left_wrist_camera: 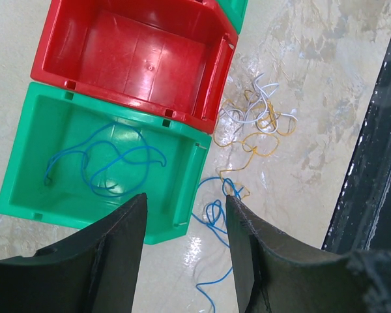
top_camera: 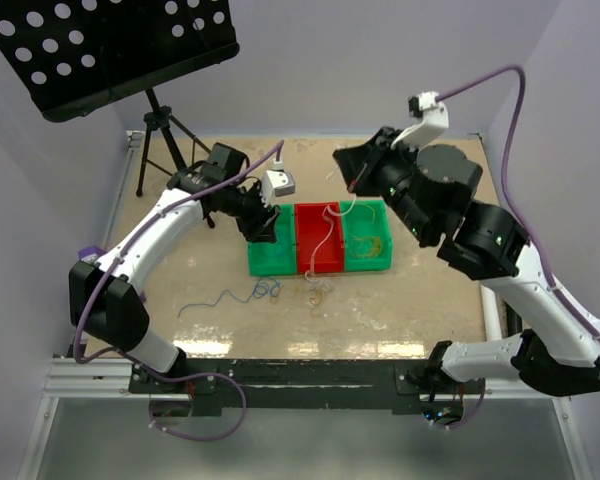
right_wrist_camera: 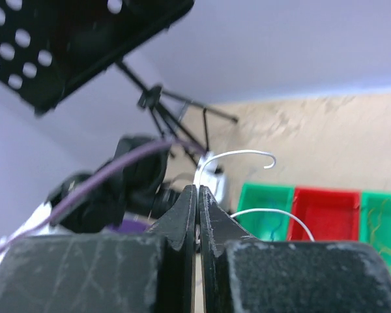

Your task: Untangle the cables

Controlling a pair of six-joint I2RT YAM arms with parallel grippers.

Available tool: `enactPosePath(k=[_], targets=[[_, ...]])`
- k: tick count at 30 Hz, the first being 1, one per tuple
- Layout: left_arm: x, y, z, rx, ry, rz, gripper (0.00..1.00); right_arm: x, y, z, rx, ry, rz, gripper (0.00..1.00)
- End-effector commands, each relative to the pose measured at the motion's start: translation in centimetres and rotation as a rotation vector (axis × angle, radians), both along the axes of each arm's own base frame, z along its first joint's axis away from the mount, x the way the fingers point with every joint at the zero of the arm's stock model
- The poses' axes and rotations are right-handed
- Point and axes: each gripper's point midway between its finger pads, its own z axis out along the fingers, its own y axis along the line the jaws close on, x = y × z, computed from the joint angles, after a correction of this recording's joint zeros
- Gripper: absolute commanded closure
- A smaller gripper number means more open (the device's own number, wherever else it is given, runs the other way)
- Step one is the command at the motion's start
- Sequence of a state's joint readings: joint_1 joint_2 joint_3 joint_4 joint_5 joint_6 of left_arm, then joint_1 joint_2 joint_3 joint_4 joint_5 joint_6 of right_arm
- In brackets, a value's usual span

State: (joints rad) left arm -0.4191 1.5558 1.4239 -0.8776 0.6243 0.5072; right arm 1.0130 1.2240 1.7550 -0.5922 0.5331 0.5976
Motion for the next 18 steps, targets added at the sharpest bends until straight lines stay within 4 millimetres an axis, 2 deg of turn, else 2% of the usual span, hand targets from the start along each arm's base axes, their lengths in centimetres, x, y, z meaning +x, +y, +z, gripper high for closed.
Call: enactPosePath(k=[1,3,5,9,13,18], targets=[[-0.2,0.1,1.9,-0.049,-0.046,0.016,0.44,3.1,-1.6,3.8,-0.059,-0.124,-0.075,1.00],[-0.2,0.2,2.4,-0.056,-0.061,0.023,0.44,4.1,-2.6,5.4,-0.052,-0.161,-0.125,1.00],[-0.2,0.3,2.6,-0.056,-0.068,0.031,0.44,5.3,-2.9,6.1,-0.052,-0.183,-0.155,1.00],[-0.3,0.5,3.1,-0.066,-0.082,0.043,0.44,8.0,-3.2,4.9,-0.072,-0.183,-0.210,1.00],[-0.4,0.8,2.7,-0.058,-0.081,0.052,0.44,10.0,-3.6,3.7,-0.087,-0.179,-0.252,1.00],[-0.3,0.9,2.4,-0.054,-0.080,0.051,0.44,10.9,-3.6,4.8,-0.071,-0.206,-0.274,1.00]])
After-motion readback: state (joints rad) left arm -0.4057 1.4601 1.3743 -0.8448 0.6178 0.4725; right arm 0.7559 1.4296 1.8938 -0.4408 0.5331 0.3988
